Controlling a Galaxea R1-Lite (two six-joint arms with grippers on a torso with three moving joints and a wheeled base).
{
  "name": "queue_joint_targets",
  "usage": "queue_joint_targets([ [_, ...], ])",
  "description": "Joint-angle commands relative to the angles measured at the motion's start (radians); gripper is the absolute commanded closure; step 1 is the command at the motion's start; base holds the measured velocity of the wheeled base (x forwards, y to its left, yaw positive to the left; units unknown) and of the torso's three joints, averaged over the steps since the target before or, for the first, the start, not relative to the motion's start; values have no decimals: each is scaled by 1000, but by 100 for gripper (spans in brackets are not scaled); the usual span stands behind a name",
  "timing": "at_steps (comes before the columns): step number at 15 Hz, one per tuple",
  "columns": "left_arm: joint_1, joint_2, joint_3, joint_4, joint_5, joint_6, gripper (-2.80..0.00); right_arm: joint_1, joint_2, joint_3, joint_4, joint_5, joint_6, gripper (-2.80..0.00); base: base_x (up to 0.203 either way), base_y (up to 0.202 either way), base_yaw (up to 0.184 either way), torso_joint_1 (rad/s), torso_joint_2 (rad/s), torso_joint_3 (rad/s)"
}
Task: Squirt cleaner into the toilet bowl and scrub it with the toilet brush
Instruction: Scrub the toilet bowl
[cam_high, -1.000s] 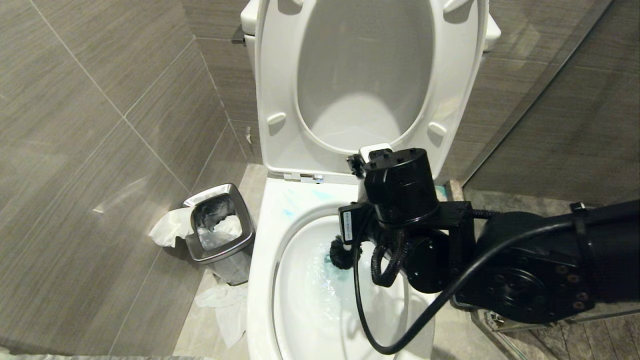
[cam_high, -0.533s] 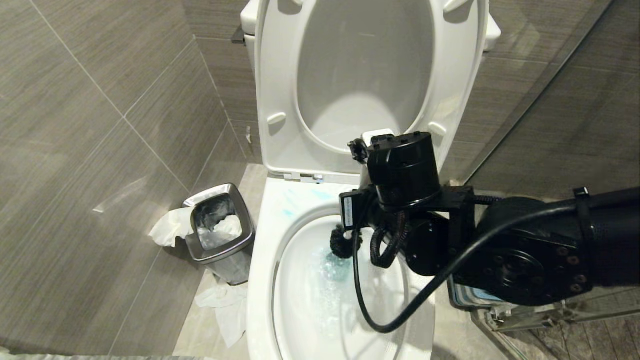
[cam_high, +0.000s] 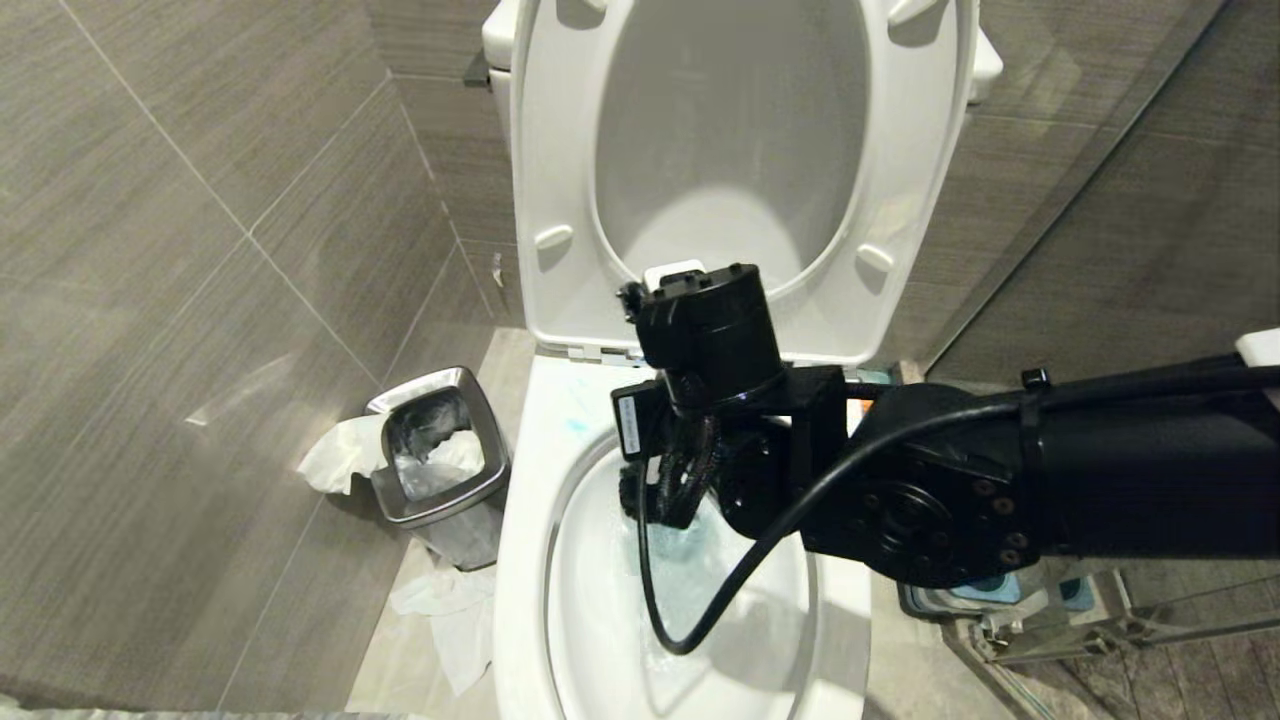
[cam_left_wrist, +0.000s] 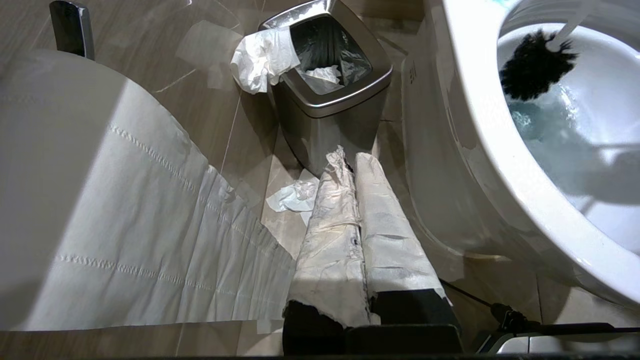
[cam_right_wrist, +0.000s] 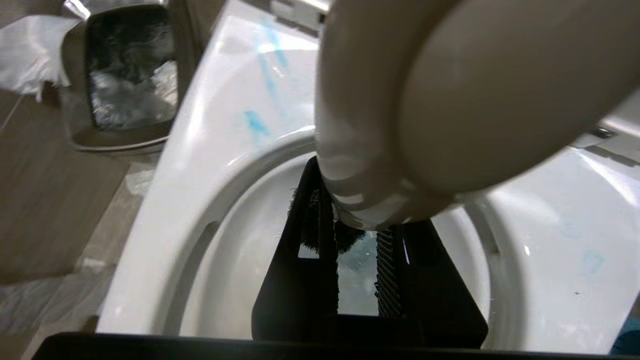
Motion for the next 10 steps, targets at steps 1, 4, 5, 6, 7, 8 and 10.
queue_joint_targets([
  [1,0,0,2,0,0,0,0,57,6,-16,25,-4,2,0,0,0,0,0,0,0],
  [4,0,0,2,0,0,0,0,122,-15,8,56,-4,17,0,0,0,0,0,0,0],
  [5,0,0,2,0,0,0,0,148,-35,37,70,-4,37,0,0,0,0,0,0,0],
  [6,0,0,2,0,0,0,0,175,-62,67,79,-4,54,0,0,0,0,0,0,0],
  [7,0,0,2,0,0,0,0,197,-93,101,90,-4,70,0,0,0,0,0,0,0],
  [8,0,0,2,0,0,0,0,212,-128,141,104,-6,87,0,0,0,0,0,0,0],
  [10,0,0,2,0,0,0,0,230,-211,229,123,-8,110,0,0,0,0,0,0,0],
])
